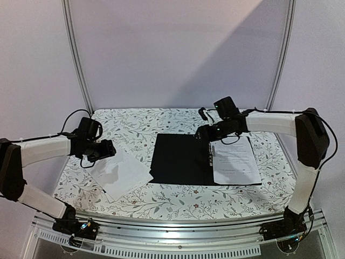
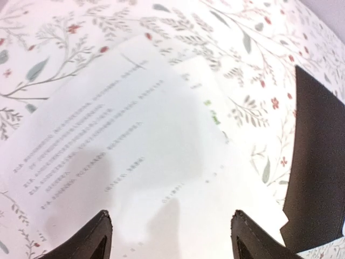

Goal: Put the files into the folder

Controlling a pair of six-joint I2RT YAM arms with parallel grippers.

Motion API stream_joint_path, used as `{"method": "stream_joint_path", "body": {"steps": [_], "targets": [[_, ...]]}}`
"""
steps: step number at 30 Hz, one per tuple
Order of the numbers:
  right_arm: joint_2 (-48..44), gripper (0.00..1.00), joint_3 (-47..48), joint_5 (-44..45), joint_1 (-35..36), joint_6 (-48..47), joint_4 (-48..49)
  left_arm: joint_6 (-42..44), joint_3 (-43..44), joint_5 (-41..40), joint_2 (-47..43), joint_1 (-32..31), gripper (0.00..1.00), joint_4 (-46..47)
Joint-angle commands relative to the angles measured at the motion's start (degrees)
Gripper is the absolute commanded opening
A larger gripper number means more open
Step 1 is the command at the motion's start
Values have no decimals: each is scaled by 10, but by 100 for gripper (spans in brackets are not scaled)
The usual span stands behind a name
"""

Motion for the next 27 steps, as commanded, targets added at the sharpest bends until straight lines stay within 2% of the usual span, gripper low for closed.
{"method": "stream_joint_path", "body": {"steps": [1,4,7,10,14,27], "targets": [[88,65,73,-59,66,53,55,-15,-23,8,-17,65,76,7],[152,65,142,-55,106,74,48,-9,-29,22,-13,98,76,8],[192,65,166,-47,134,115,75,-10,-33,19,-17,124,76,7],[227,65,185,-62,148,162,103,-12,-42,4,-31,158,76,-4],[279,65,243,-79,159,207,86,-16,-58,-4,-44,203,77,-7],[339,59,260,-142,182,267,92,-21,-87,42,25,225,76,13]]}}
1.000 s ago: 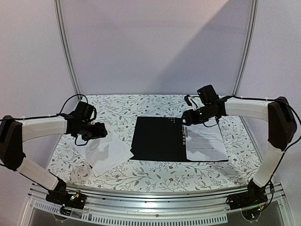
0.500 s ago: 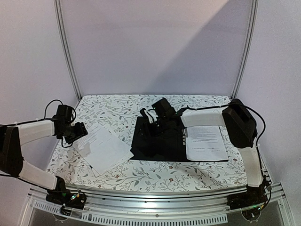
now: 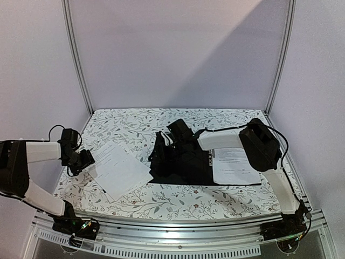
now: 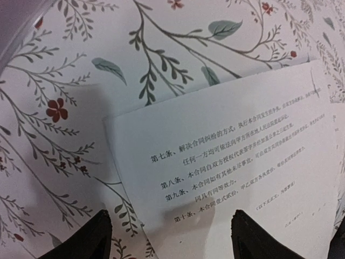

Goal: Put the files into the folder

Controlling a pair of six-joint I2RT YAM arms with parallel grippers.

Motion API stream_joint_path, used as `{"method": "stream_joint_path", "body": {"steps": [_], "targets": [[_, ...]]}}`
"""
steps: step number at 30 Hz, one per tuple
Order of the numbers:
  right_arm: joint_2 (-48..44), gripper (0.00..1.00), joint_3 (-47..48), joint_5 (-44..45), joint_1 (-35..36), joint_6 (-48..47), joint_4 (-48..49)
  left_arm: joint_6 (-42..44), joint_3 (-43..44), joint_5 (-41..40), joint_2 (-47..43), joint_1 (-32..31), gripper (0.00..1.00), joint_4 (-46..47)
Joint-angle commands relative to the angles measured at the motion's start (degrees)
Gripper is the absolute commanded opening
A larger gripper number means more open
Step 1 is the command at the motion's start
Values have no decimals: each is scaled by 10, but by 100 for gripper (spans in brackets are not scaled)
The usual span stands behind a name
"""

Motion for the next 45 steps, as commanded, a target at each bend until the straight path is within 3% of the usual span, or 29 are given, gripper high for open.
{"method": "stream_joint_path", "body": {"steps": [1,18,27,37,42,45], "targets": [[30,58,10,-25,23,23,-7,-2,-6,31,22,7,76,11],[31,50,4,-66,40,73,39,2,-8,63,28,0,74,23],[31,47,-20,-110,40,132,146,3,-8,68,27,-7,72,25],[37,43,-18,-86,40,134,121,6,-10,58,5,-13,67,23],[38,31,-16,-61,40,120,89,6,-9,52,-1,-15,63,21],[36,17,-15,-45,40,111,78,6,-9,47,-5,-15,62,21]]}}
